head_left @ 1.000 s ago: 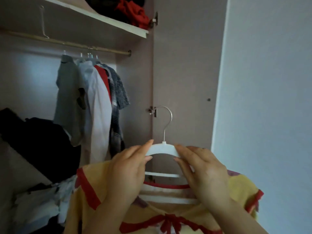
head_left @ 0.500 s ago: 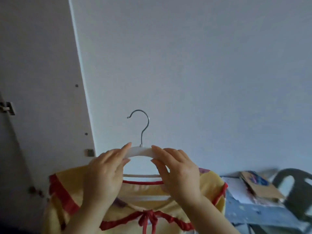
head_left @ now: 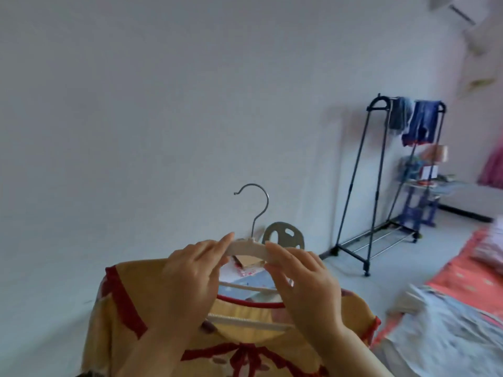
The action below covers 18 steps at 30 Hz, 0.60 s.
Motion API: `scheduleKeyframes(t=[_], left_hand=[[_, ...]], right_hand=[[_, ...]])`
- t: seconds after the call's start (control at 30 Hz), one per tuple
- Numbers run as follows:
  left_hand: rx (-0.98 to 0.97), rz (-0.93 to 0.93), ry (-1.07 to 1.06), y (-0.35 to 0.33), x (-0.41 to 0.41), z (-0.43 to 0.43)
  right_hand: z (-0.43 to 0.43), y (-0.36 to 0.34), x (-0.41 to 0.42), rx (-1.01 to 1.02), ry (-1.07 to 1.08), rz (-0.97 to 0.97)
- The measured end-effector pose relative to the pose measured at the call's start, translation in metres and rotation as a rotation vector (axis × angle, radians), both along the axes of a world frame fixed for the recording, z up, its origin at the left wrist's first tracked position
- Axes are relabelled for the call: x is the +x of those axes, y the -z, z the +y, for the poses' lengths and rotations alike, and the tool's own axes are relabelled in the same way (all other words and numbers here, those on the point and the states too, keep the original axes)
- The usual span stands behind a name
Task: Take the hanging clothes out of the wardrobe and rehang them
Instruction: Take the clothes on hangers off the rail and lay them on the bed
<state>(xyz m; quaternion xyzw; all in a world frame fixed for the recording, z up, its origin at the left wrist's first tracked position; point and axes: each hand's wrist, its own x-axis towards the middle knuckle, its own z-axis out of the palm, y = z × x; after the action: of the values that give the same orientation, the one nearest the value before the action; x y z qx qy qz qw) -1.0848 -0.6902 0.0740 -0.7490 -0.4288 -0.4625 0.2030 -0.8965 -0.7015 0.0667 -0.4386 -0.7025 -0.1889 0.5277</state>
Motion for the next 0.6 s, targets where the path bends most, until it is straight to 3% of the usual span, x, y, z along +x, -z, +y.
scheduleKeyframes(t=[0.33, 0.6], left_hand=[[0.003, -0.018, 0.356, 0.006, 0.267, 0.022], [-0.033, -0.049, 0.605, 0.018, 0.42, 0.04]], right_hand=[[-0.041, 0.001, 0.252, 0.052, 0.338, -0.039], [-0.056, 0.014, 0.387, 0.071, 0.564, -0.059]])
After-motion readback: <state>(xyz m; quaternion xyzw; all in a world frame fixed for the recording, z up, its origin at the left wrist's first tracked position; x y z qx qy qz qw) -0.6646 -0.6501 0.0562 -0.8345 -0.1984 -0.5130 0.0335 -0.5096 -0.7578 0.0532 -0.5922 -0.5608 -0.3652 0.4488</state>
